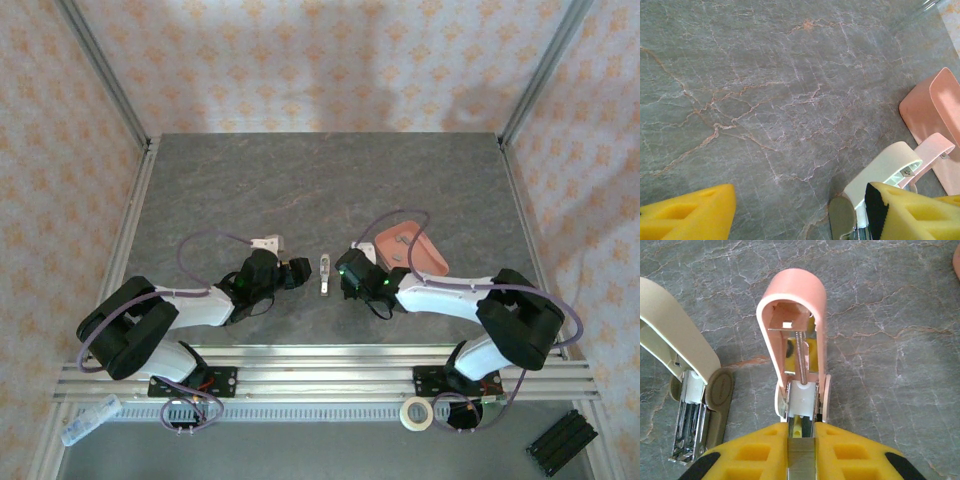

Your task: Load the staples into the stapler

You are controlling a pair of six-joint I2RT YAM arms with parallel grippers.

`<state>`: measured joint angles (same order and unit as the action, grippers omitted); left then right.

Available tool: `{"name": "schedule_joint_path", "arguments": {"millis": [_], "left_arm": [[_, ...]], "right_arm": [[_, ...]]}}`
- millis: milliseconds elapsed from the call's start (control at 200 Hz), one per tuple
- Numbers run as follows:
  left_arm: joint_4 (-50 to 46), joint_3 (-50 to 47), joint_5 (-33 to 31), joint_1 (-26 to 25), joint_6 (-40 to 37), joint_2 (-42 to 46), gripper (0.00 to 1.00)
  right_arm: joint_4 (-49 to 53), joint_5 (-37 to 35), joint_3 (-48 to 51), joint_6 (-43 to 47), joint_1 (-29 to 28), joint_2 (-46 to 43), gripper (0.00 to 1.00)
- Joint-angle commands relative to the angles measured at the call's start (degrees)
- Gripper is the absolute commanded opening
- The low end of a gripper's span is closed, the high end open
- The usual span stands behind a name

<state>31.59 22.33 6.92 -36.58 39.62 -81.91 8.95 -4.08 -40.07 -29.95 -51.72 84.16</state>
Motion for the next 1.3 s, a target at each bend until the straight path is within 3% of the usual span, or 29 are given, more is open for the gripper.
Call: {"name": "schedule_joint_path", "arguments": {"millis": [0,876,1296], "left_arm": [[1.81,-0.27,0.05,0.65,0.46,-0.83,0.69],[1.79,-0.75,-0.4,0.63,0.55,-0.29,0.69],[2.13,-0.73,-0.17,0.63,0.55,-0.51,0.69]], "right_arm": [[-0.84,-0.85,-0.53,-1.27,-0.39,-0.31,0.2],[-2.39,-0.67,-0.29,-2.15,-0.44,3.36,0.19],[-0.5,-2.76,-0.99,0.18,-0.65,-1.78,0.19]]}}
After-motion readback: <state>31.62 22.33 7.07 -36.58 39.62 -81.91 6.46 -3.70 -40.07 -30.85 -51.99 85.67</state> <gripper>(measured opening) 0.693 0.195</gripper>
